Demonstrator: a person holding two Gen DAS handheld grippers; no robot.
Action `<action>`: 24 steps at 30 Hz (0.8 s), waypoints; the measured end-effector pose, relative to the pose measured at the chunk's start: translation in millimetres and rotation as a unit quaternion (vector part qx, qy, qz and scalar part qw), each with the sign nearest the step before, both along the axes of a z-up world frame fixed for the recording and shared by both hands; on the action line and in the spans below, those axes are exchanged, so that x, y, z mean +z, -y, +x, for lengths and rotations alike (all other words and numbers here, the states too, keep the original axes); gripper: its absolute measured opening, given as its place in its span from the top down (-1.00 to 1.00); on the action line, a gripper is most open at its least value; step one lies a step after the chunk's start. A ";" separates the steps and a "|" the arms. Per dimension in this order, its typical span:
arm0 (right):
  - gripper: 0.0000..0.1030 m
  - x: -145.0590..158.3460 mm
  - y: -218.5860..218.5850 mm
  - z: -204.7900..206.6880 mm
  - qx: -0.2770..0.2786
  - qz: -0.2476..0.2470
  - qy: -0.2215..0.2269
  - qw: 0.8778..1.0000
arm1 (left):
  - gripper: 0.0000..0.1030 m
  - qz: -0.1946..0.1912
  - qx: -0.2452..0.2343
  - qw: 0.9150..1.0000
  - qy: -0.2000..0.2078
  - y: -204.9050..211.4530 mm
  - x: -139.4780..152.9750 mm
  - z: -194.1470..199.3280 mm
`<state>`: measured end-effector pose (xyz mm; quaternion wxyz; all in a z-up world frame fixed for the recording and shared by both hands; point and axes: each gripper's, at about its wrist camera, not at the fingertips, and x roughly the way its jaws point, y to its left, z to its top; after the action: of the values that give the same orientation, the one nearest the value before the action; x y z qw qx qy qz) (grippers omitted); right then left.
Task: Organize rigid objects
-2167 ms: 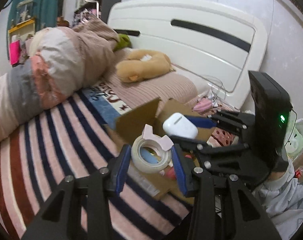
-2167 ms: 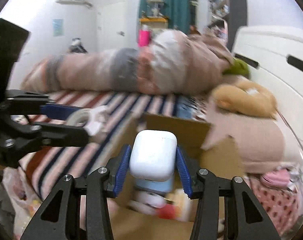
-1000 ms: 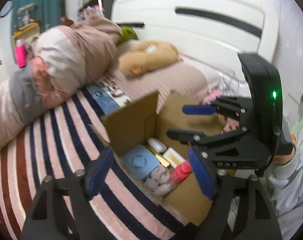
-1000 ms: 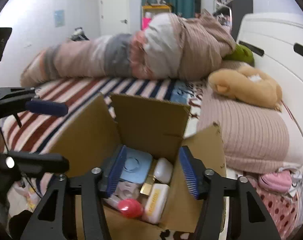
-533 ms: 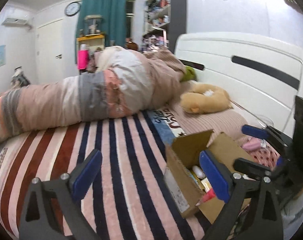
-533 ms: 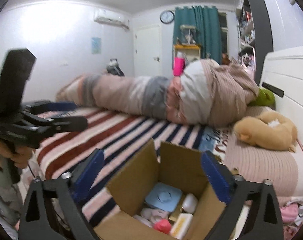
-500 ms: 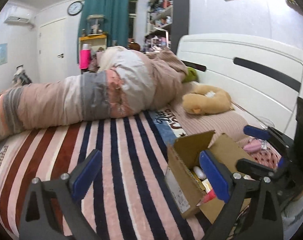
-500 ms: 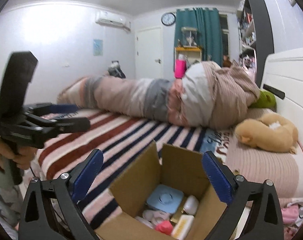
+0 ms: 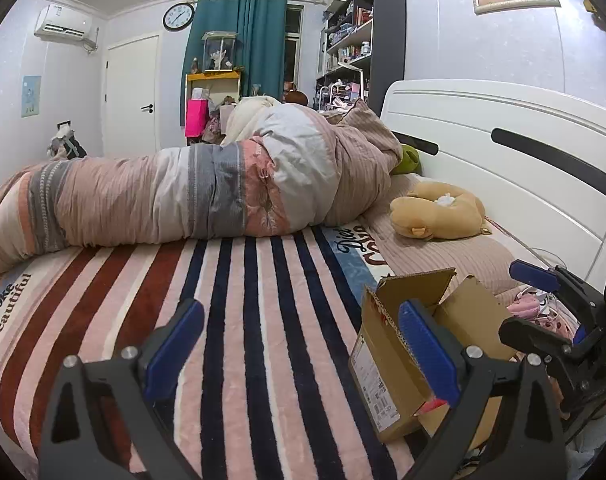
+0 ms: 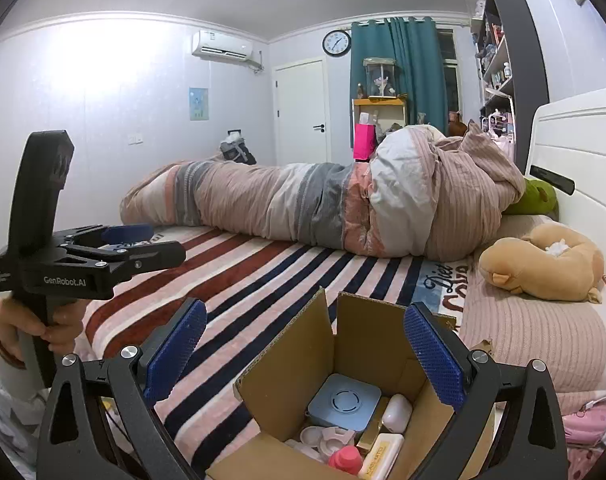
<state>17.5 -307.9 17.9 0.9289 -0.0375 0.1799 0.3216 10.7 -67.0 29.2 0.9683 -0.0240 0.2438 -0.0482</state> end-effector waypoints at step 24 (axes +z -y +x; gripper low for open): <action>-0.93 -0.9 -4.7 -4.4 0.007 0.006 -0.004 1.000 | -0.88 0.012 0.021 1.000 0.001 -4.6 -4.1 -0.3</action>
<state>13.0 -303.2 17.0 0.9261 -0.0317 0.1811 0.3296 10.4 -62.5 25.1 0.9697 -0.0177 0.2424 -0.0245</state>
